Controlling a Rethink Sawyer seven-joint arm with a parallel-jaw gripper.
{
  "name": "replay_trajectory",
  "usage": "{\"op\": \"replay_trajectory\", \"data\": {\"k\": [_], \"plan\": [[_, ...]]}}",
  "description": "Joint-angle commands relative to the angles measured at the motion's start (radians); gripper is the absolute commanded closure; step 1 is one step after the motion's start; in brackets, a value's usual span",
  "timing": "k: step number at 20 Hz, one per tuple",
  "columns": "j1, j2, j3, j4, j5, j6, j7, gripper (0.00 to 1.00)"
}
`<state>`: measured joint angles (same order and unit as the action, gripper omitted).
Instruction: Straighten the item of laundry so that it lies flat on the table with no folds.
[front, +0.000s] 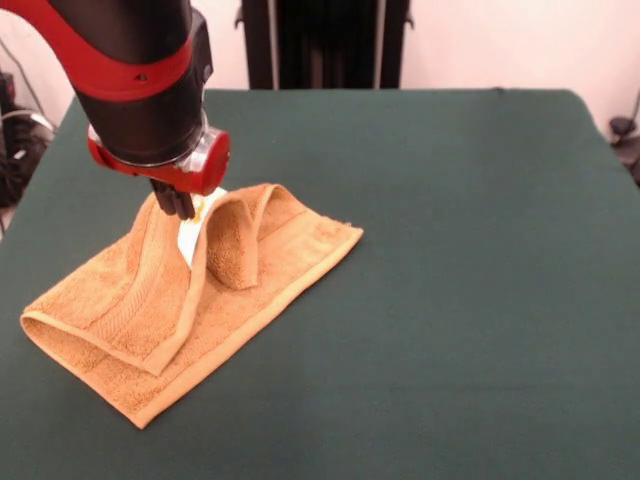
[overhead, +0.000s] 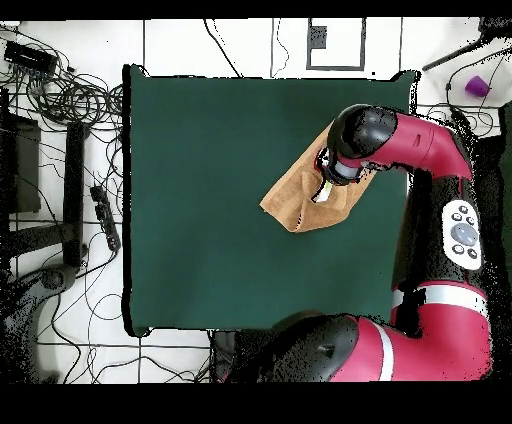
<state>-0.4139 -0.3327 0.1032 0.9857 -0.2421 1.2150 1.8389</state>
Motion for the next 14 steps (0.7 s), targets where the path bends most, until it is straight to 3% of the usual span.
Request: {"op": "replay_trajectory", "data": {"k": [1, 14], "plan": [[0.053, 0.028, 0.006, 0.091, 0.034, 0.07, 0.142, 1.0], [0.045, 0.021, 0.0, 0.121, 0.074, 0.039, 0.155, 1.0]]}}
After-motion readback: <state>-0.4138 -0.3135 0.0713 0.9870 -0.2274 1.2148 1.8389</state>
